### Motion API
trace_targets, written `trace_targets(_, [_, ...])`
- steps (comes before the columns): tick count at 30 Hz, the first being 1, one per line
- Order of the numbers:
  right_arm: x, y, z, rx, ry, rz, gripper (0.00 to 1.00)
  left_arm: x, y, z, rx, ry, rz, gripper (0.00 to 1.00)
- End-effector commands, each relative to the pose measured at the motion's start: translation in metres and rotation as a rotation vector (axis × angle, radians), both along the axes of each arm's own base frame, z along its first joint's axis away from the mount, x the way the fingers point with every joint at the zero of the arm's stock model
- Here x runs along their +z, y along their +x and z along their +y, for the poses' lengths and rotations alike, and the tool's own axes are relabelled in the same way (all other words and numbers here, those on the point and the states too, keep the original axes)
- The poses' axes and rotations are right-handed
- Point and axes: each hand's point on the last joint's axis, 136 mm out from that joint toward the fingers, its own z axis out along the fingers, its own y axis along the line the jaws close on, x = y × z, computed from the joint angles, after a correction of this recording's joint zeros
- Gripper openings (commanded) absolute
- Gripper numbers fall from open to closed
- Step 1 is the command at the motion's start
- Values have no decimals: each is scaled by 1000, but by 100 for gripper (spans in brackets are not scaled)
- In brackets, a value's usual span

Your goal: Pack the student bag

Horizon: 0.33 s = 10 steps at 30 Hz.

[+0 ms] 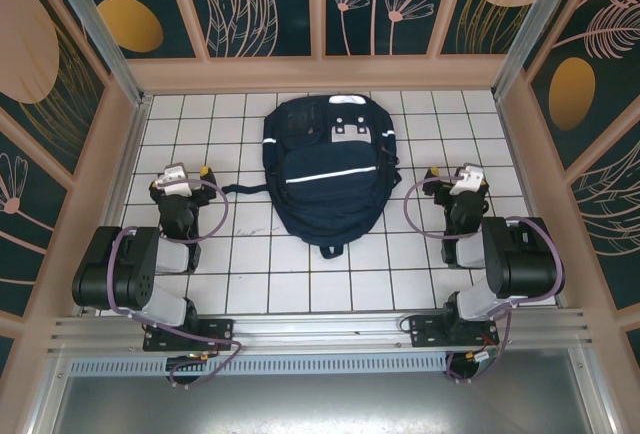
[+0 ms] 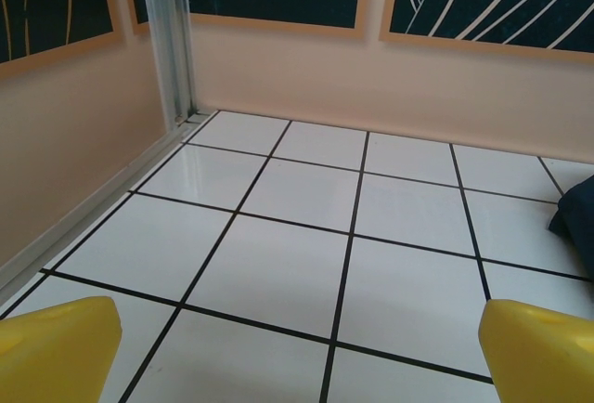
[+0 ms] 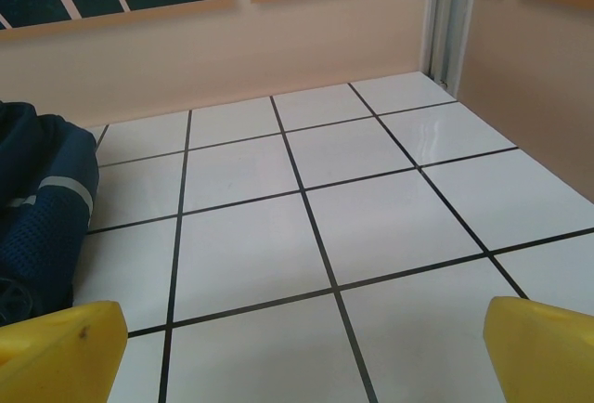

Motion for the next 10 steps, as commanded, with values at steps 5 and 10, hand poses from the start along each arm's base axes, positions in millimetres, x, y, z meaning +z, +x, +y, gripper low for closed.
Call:
trace_targets(5, [7, 5, 1, 9, 24, -29, 99, 4, 8, -4, -29, 16, -6, 99])
trace_targets(10, [8, 4, 2, 12, 22, -32, 99, 5, 7, -3, -27, 14, -12, 99])
